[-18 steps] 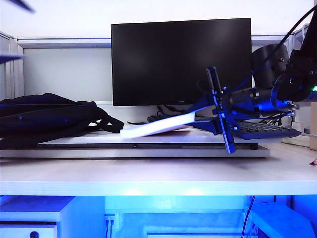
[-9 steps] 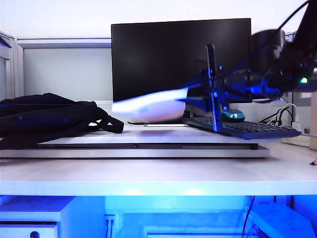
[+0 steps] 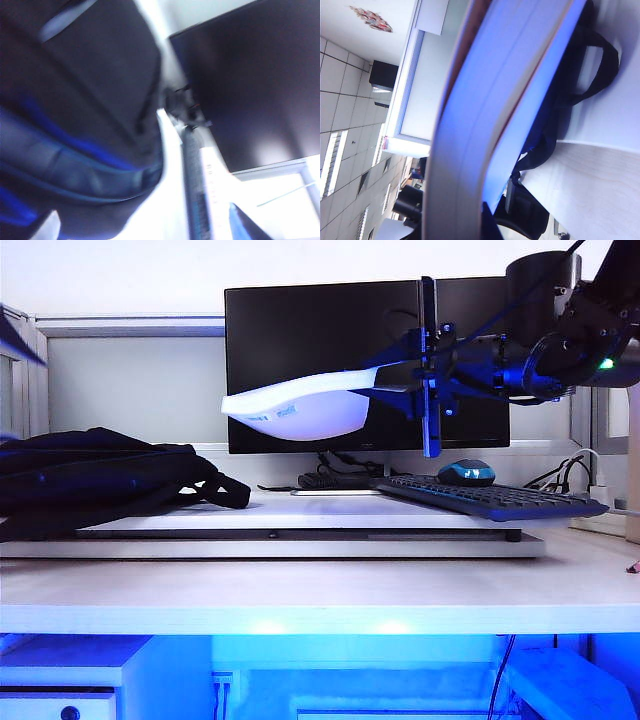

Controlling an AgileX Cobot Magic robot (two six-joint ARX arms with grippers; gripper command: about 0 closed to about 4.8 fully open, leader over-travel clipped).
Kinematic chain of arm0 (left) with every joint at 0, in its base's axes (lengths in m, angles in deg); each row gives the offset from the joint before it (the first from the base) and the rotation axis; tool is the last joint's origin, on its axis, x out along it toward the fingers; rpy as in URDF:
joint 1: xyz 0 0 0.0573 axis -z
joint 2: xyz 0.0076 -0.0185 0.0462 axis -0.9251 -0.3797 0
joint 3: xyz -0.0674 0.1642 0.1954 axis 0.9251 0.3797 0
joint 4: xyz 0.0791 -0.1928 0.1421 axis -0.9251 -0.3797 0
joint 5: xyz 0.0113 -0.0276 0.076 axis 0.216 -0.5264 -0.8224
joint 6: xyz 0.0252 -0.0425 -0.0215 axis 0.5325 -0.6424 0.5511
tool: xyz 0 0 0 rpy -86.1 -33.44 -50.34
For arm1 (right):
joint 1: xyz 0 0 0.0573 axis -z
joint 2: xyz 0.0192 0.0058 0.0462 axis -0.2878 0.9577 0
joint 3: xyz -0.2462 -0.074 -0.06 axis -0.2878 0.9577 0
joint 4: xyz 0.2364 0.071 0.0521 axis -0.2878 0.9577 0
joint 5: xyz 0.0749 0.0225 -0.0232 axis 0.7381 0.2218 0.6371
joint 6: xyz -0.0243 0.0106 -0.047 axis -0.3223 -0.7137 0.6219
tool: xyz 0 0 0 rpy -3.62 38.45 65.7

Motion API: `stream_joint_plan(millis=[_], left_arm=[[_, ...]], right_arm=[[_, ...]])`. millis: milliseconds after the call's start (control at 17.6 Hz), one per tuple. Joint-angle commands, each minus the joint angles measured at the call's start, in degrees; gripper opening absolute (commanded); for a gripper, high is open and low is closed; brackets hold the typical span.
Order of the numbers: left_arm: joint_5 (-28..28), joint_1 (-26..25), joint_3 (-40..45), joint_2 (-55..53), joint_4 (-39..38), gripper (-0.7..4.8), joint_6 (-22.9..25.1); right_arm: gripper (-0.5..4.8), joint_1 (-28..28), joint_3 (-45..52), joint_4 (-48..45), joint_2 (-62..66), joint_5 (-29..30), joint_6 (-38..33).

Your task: Pick up the book on the desk and put it into the open backpack.

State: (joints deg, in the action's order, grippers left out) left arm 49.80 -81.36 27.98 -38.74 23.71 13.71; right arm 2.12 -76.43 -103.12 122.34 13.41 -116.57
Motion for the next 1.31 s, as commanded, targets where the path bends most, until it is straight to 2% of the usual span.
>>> stream_joint_plan(millis=[57,738,1022,1249,1306], left_arm=[[-0.63,-0.09,-0.31,-1.11,1.14,4.79,1.86],[-2.23,-0.13,-11.45,-13.64,1.16,4.79,3.91],[-2.82,-0.11,-13.22,-17.29,1.66,4.79,3.69],[-3.82,0.02,-14.32,-18.27,2.05,4.79,3.72],[-4.13,0.02,-15.26,-18.45,2.01,3.86,3.72]], right_arm=[[-0.09,-0.57,-0.7,-4.09,-1.2,0.81,-0.63],[-0.09,-3.78,-6.05,-4.02,-2.69,1.95,-2.12],[-0.09,-4.59,-6.1,-4.11,-2.91,1.7,-2.4],[-0.09,-7.72,-6.1,-4.02,-2.91,0.81,-2.29],[-0.09,-8.33,-6.08,-4.0,-2.91,0.35,-2.29]])
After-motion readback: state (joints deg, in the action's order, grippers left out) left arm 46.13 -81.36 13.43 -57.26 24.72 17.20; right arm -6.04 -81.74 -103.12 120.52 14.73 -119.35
